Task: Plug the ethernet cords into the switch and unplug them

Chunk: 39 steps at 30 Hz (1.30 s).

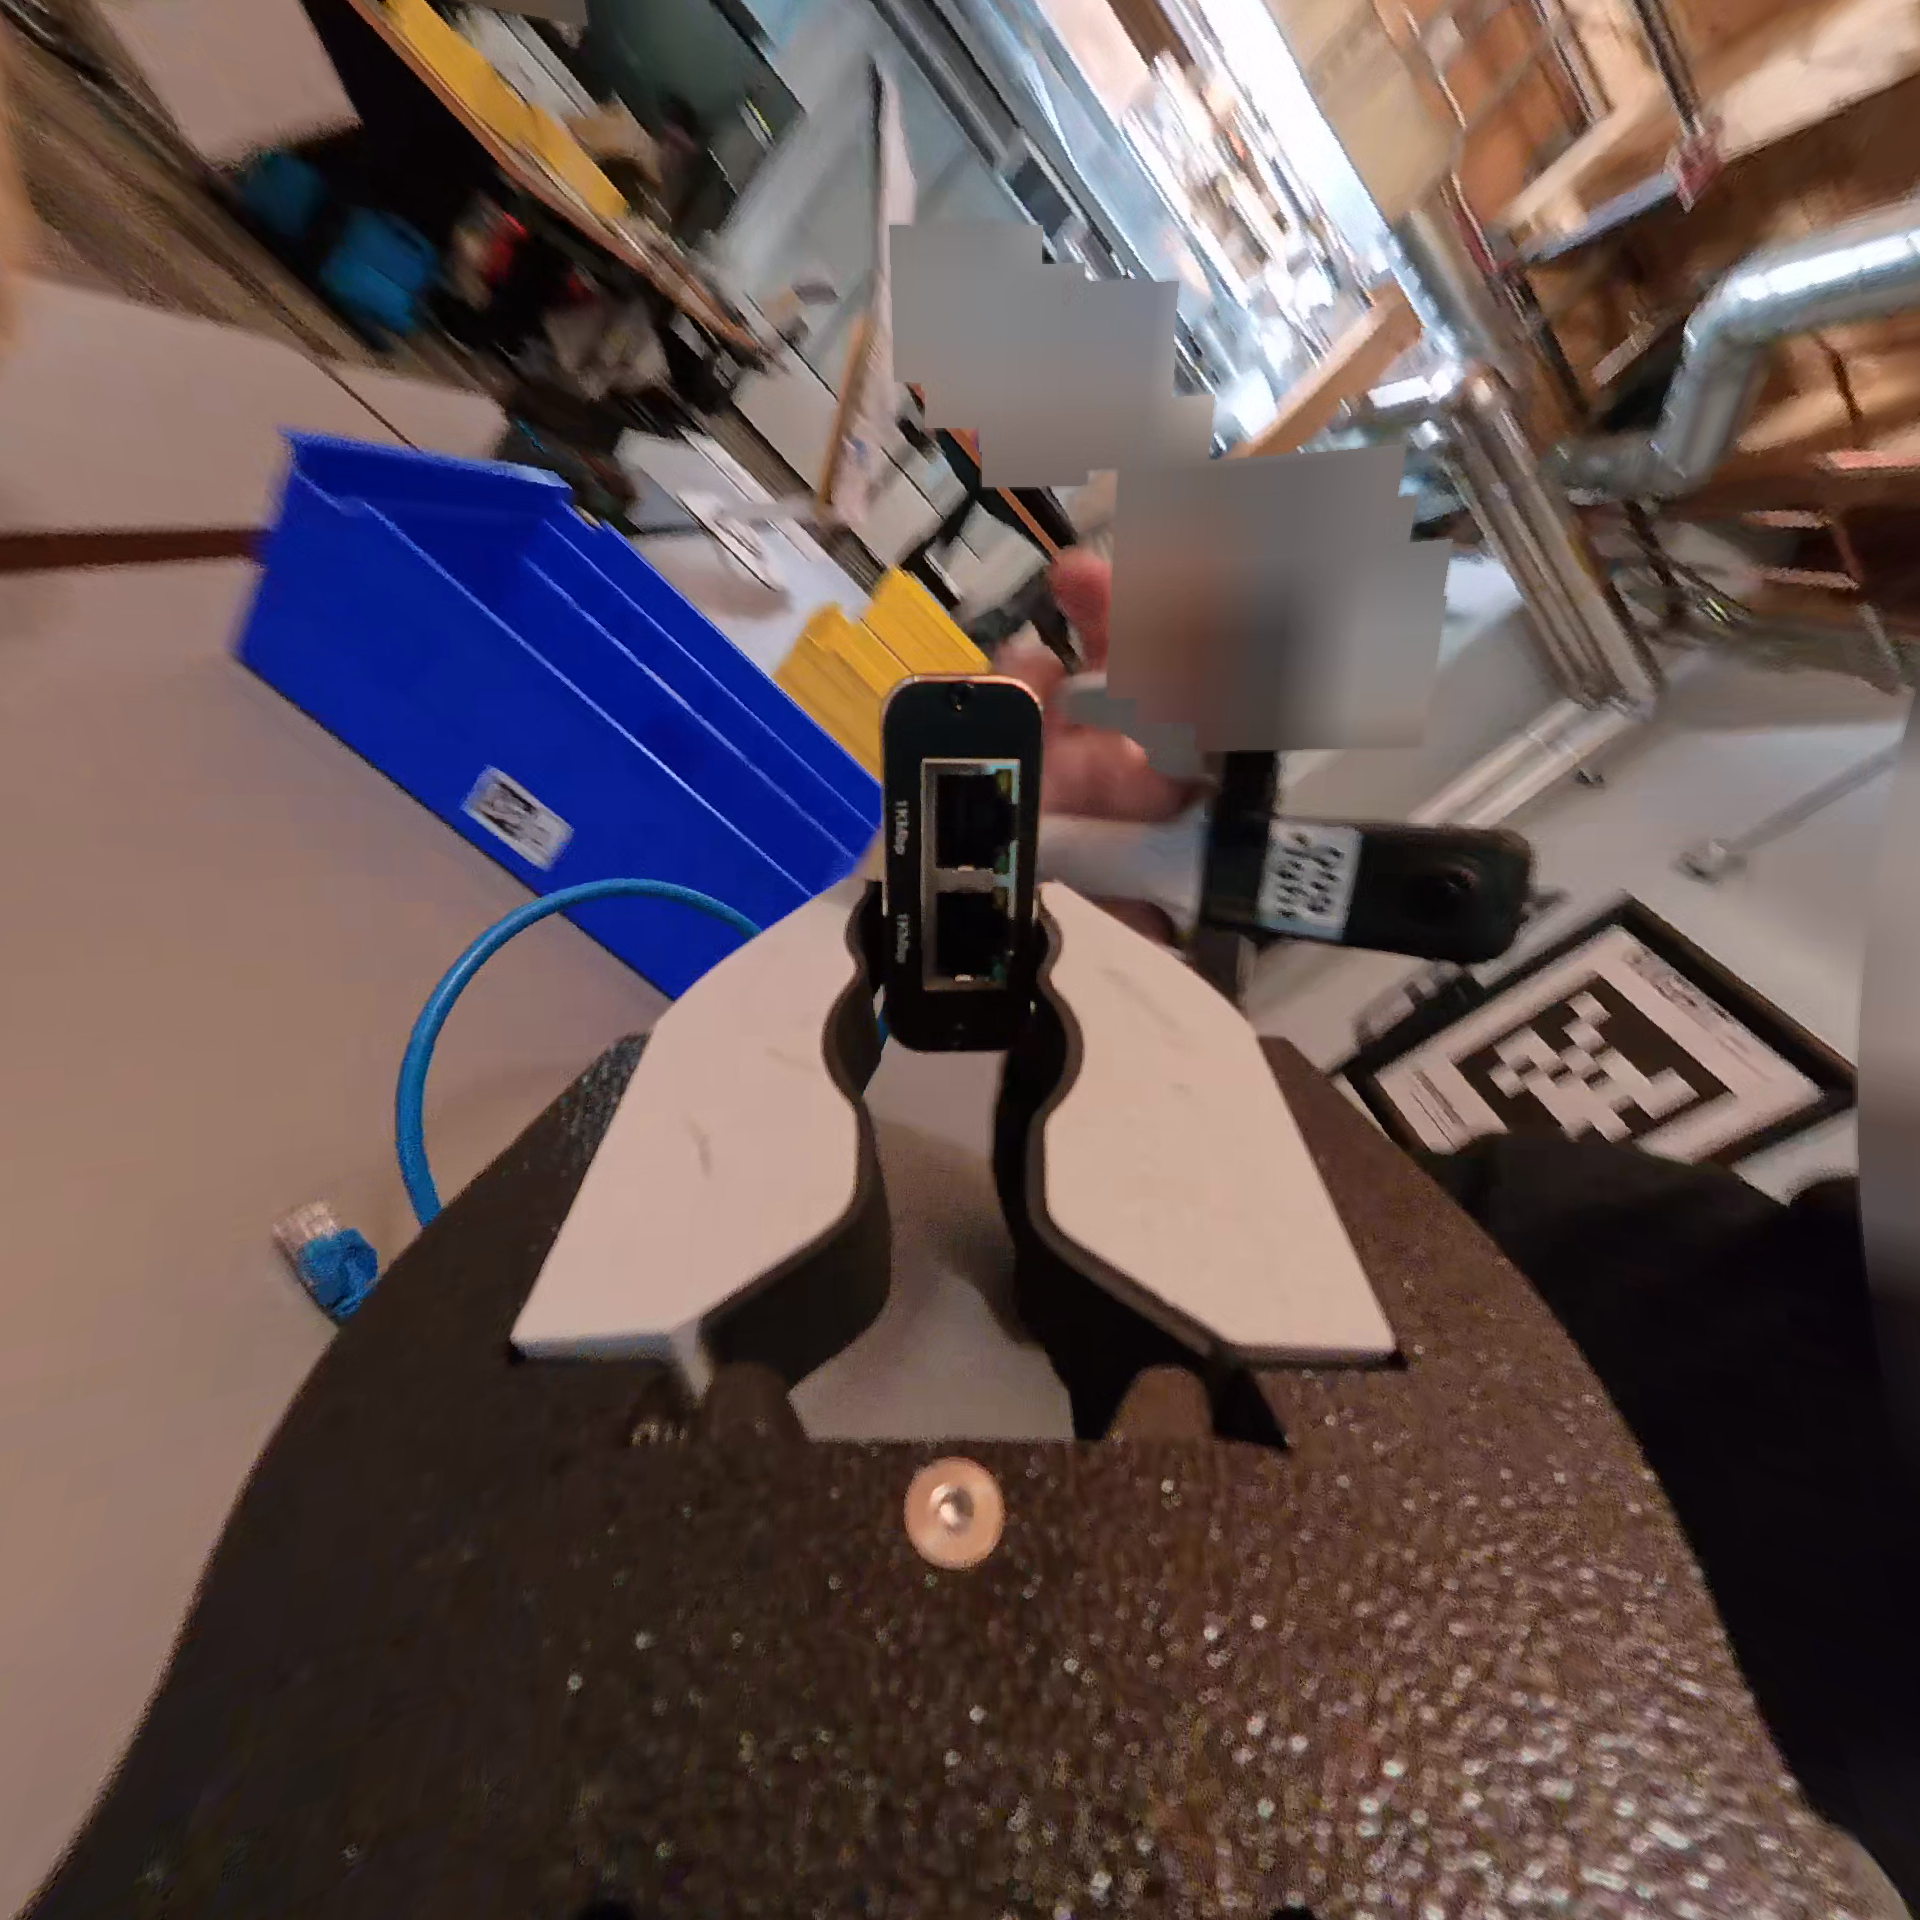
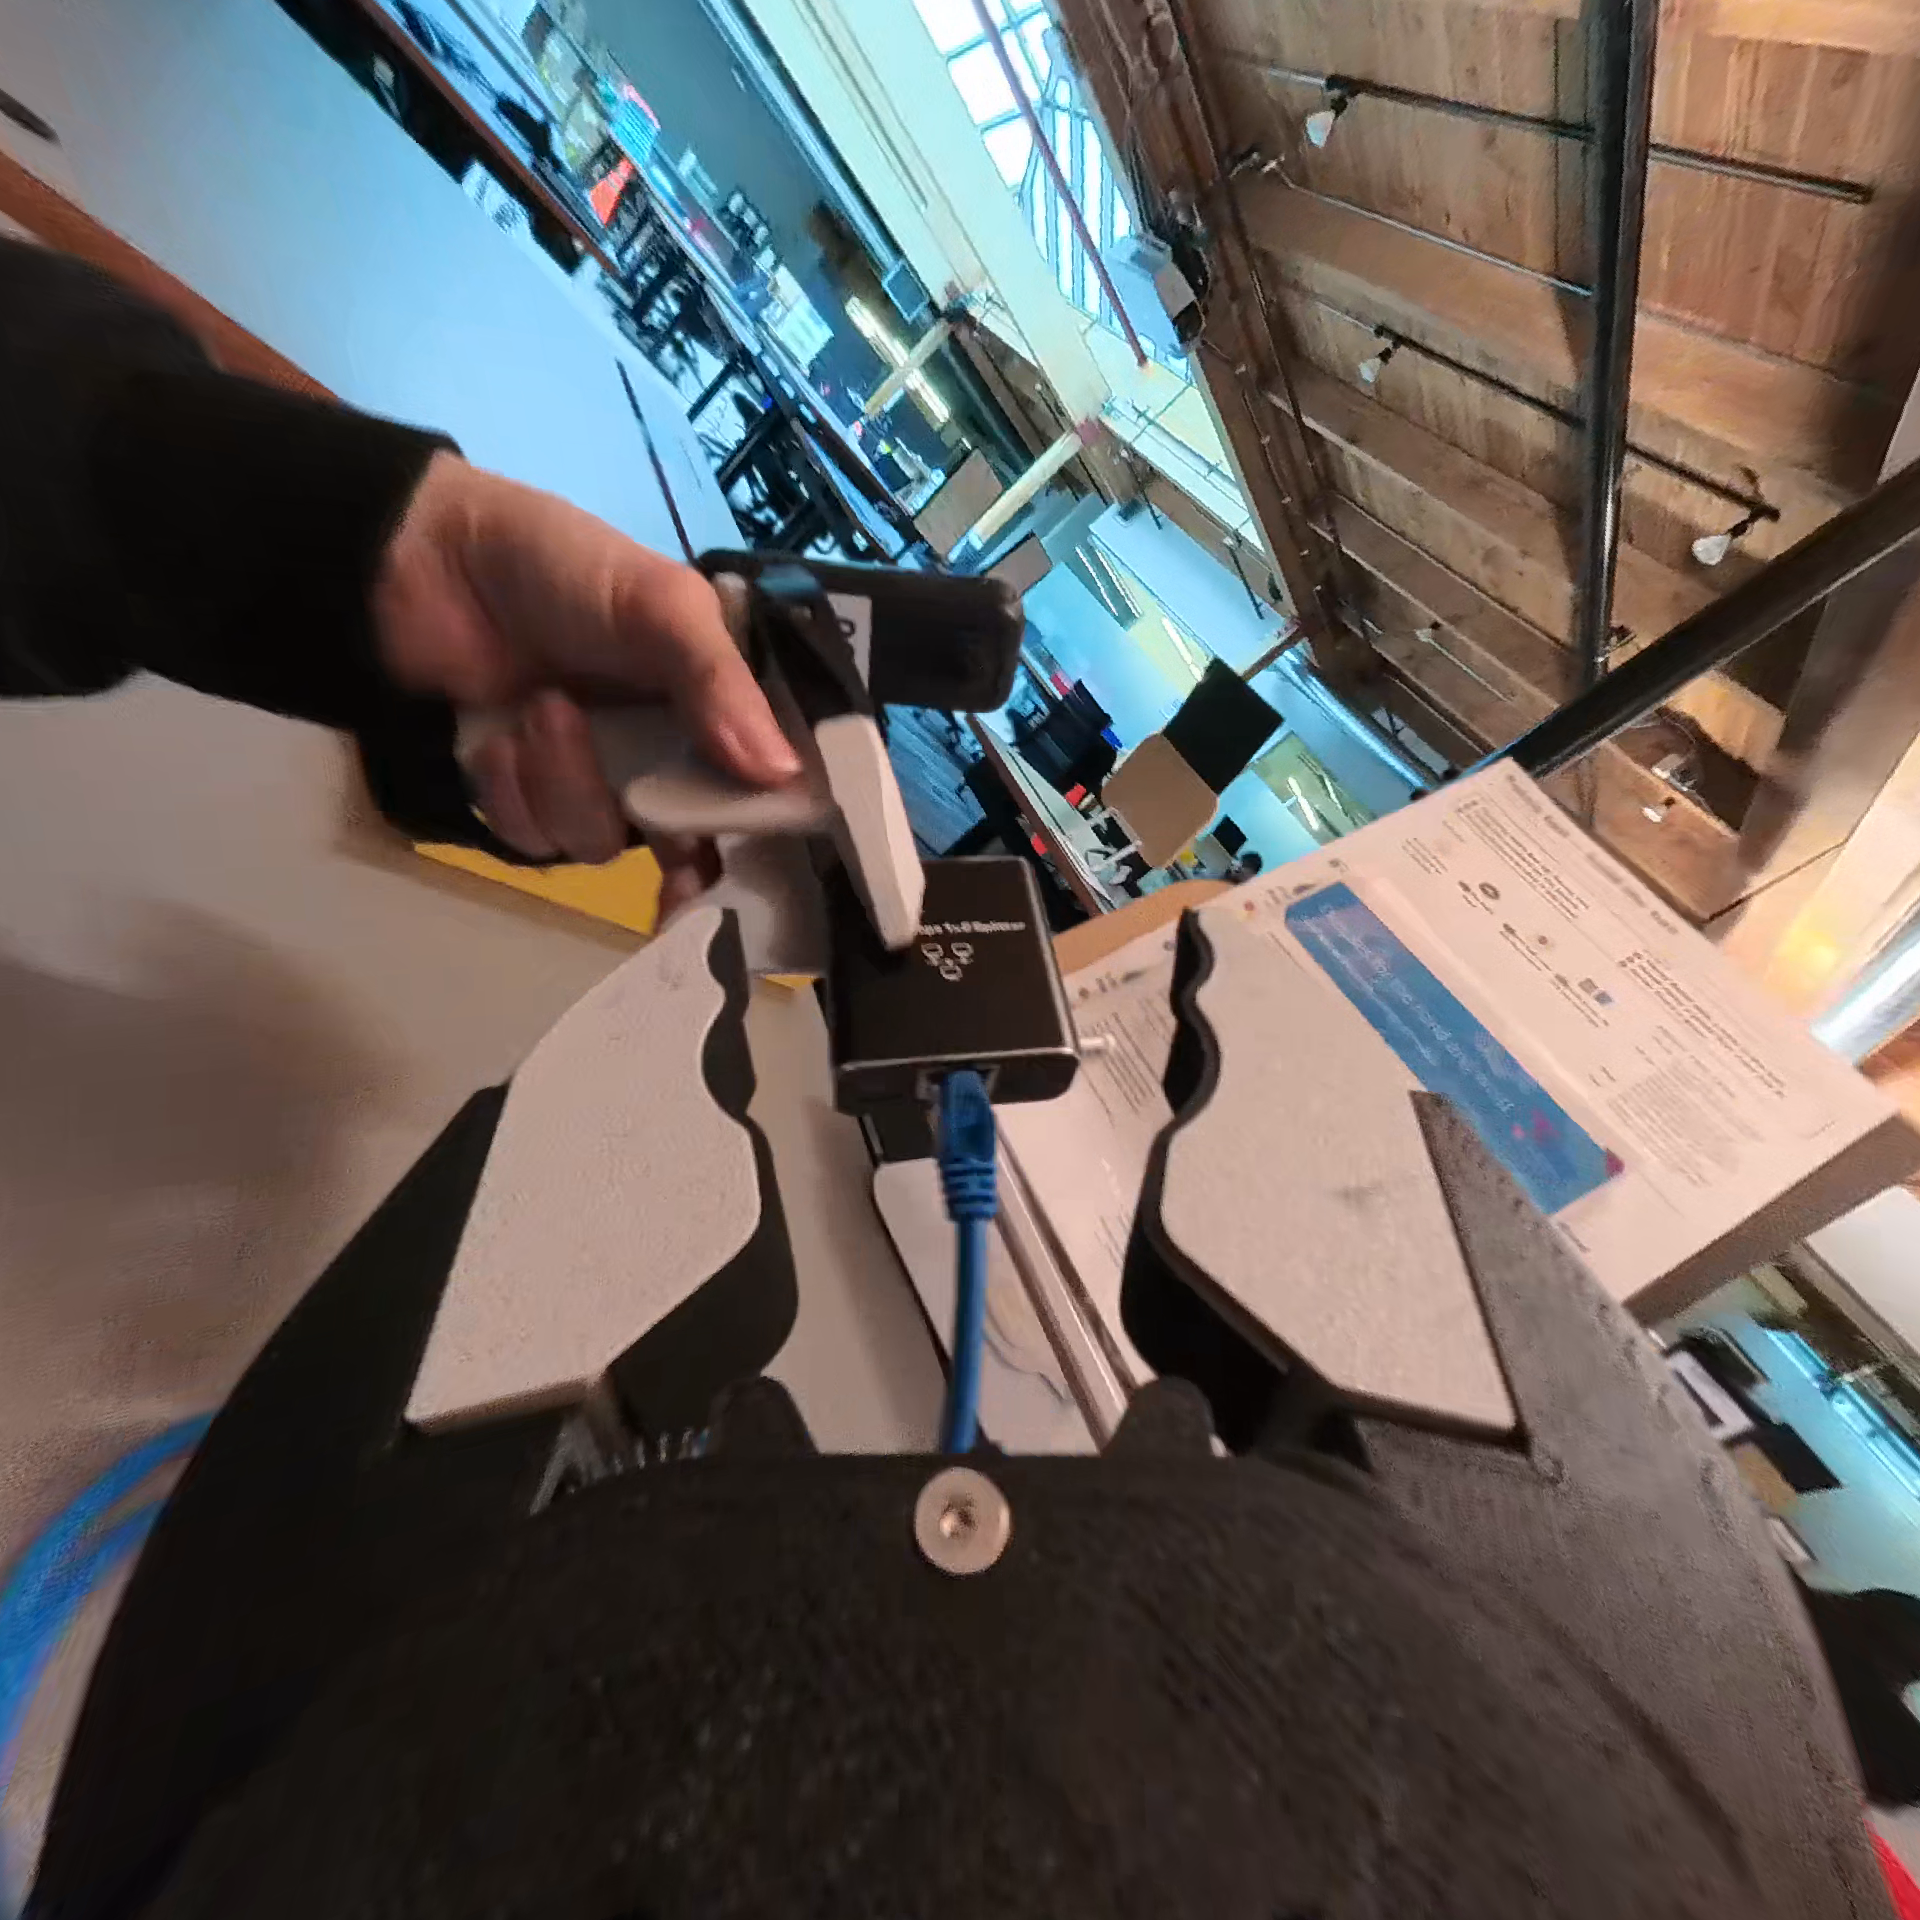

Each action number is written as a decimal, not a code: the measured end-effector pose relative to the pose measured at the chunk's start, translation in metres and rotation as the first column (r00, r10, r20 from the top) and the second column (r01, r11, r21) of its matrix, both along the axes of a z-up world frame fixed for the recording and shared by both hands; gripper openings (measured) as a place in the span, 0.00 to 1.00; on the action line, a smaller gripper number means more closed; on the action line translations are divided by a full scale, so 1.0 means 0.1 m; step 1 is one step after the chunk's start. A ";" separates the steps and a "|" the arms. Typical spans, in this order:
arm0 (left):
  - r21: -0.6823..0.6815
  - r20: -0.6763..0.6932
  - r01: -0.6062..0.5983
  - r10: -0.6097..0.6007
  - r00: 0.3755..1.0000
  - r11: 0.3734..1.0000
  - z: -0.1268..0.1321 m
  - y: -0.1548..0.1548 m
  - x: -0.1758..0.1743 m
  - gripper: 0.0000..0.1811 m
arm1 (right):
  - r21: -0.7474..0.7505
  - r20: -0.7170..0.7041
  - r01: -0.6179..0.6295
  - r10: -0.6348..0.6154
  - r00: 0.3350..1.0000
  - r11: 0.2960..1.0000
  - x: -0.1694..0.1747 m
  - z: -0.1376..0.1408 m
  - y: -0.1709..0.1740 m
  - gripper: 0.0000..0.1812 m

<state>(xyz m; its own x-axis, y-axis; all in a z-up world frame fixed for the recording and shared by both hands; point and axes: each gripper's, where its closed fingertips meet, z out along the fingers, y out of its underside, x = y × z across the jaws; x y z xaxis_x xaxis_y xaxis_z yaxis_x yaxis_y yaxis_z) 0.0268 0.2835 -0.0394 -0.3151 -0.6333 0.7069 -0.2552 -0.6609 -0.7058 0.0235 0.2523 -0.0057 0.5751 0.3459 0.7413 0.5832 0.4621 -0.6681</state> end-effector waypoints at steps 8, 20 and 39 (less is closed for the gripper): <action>-0.136 0.063 0.129 -0.121 0.991 0.982 0.02 -0.24 0.15 0.13 | -0.132 -0.132 -0.008 -0.009 0.991 0.991 0.16 -0.27 0.23 0.47; -0.064 0.012 0.091 -0.091 0.996 0.994 -0.13 -0.20 0.20 0.19 | -0.317 -0.322 -0.235 0.129 0.938 0.919 0.14 -0.52 0.25 0.34; 0.955 -0.002 -0.146 0.500 0.866 0.258 -0.59 0.23 -1.43 0.26 | -0.387 -0.704 -0.586 0.182 0.686 0.712 0.25 -1.17 -0.35 0.34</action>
<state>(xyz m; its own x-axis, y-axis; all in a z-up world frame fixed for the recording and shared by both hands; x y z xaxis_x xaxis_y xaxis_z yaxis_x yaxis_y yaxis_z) -0.1159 0.3062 -0.0987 0.1574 -0.9052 -0.3947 -0.4614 0.2859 -0.8399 0.0487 0.2171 -0.1227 0.5114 0.8538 -0.0976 -0.1584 -0.0179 -0.9872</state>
